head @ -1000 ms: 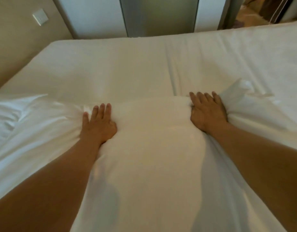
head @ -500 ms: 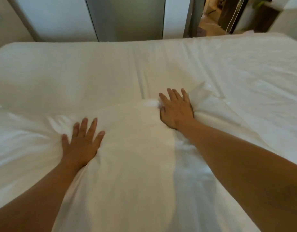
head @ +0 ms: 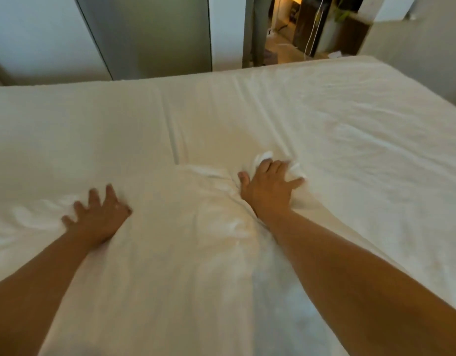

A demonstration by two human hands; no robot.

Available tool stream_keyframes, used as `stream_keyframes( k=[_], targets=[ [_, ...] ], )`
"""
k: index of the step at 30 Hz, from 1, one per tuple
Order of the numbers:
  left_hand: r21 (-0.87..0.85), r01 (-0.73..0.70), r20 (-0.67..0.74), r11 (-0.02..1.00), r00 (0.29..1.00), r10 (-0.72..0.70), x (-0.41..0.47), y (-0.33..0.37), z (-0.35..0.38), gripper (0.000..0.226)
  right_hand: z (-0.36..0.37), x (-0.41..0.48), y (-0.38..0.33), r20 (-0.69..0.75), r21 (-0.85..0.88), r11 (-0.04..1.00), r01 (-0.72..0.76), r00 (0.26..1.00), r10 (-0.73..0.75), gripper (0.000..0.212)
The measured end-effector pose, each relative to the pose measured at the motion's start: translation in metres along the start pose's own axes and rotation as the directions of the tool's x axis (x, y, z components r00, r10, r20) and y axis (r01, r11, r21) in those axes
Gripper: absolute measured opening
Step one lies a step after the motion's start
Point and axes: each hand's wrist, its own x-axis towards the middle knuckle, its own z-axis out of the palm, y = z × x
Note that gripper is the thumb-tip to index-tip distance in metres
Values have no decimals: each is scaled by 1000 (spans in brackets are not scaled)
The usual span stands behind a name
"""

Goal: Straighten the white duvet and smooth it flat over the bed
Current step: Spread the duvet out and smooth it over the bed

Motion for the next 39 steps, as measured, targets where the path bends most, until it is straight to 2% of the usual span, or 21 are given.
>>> stream_keyframes(
  k=[2,4,6,10,12,13,15,16,18,19,20,22,23,25,28,31,34,39],
  targets=[
    [26,-242,-104,970,964,244,-2,84,0,69,9,4,-4,31,-15,1000,-15,999,15,82],
    [69,-477,-97,876,871,482,-17,165,21,82,10,8,-1,91,-19,1000,8,996,-6,79],
    [81,-549,-125,832,823,555,-22,196,55,83,13,14,5,99,15,999,51,994,-52,74],
    [110,-586,-236,803,769,594,-12,186,92,80,13,26,14,138,42,991,125,982,-130,55],
    [102,-578,-222,810,780,585,-11,182,93,80,2,32,22,84,6,966,257,963,-256,43],
    [97,-560,-191,823,801,567,-11,187,87,81,-11,40,31,52,33,960,277,959,-279,39],
    [81,-503,-136,861,850,509,-14,211,67,82,-36,69,54,4,96,974,206,978,-207,34],
    [81,-511,-136,856,845,517,-16,233,56,83,-41,87,68,-9,110,985,133,991,-133,33],
    [100,-599,-182,794,774,607,-16,267,51,84,-28,108,81,36,136,990,-27,999,22,34],
    [114,-629,-190,769,745,639,-17,274,58,81,-13,107,81,77,91,995,-35,997,28,34],
    [110,-643,-205,758,732,650,-15,272,72,78,6,104,78,94,41,999,17,995,-21,33],
    [55,-635,-247,771,740,626,3,261,96,73,30,108,71,94,-30,986,165,982,-162,39],
    [26,-631,-238,775,750,618,11,260,104,72,30,111,75,105,-15,987,162,982,-160,40],
    [30,-605,-212,796,774,596,18,258,108,70,17,115,78,170,80,994,69,982,-82,38],
    [83,-542,-142,837,824,548,12,266,104,69,2,99,92,308,261,961,-87,951,2,73],
    [149,-464,-100,873,871,481,-14,259,100,65,-11,60,112,384,286,955,-76,922,-41,83],
    [161,-477,-78,864,867,492,-48,238,98,60,-16,18,125,437,284,956,-78,898,-57,85],
    [171,-504,167,847,862,480,-107,208,85,60,-33,-39,151,512,325,927,-188,859,-6,101]
  ],
)
